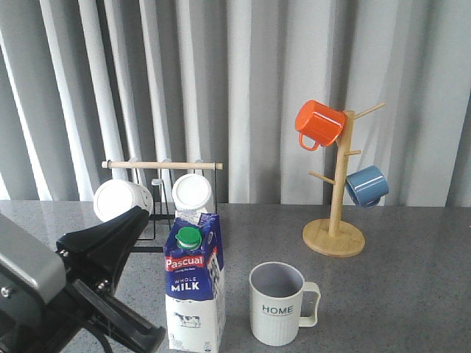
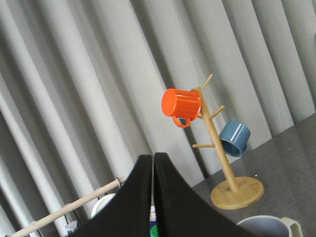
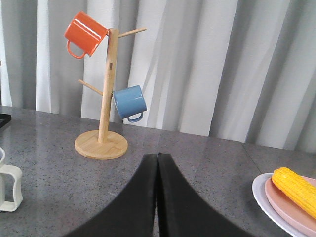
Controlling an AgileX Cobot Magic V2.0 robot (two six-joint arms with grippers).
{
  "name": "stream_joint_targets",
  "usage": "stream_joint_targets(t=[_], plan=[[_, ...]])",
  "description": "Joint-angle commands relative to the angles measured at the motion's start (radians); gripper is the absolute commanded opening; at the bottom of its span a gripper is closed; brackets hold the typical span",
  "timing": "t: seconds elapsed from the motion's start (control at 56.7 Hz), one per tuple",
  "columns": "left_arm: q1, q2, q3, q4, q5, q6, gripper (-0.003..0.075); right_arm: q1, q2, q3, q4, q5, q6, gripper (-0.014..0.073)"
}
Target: Place milk next to cup
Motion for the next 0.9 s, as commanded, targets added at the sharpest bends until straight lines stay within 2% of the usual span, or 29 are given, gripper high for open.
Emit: stream_joint_targets(t=[0.0,0.141,0.317,0.546,0.634,0.74,0.881], plan=[[0.057,-0.03,-0.026,0.056,0.036,-0.001,-0.0008,-0.006,0.005,-0.026,-0.012,-0.072,-0.003,-0.0006],[0.188,-0.117,-0.026,0.269,0.31,-0.001,-0.0008,-0.006,0.005,-0.026,-0.012,-0.072,-0.003,-0.0006],[0.342,-0.246,-0.026,0.519,0.543,-0.001,-0.0008,-0.006,0.005,-0.026,-0.012,-0.072,-0.003,-0.0006],[0.514,-0.437,-0.012,0.548,0.802,-0.001,-0.0008,-0.006,0.005,-0.026,-0.012,-0.072,-0.003,-0.0006],[0.584,-0.514,0.059,0.547,0.808,-0.001,-0.0008,-0.006,0.005,-0.026,-0.012,-0.072,-0.003,-0.0006],[0.652,-0.594,0.201,0.539,0.75,-0.001,-0.0008,-0.006,0.005,-0.026,-0.012,-0.072,-0.003,-0.0006],[0.693,-0.692,0.361,0.475,0.701,-0.001,-0.0008,-0.006,0.005,-0.026,-0.012,-0.072,-0.003,-0.0006]])
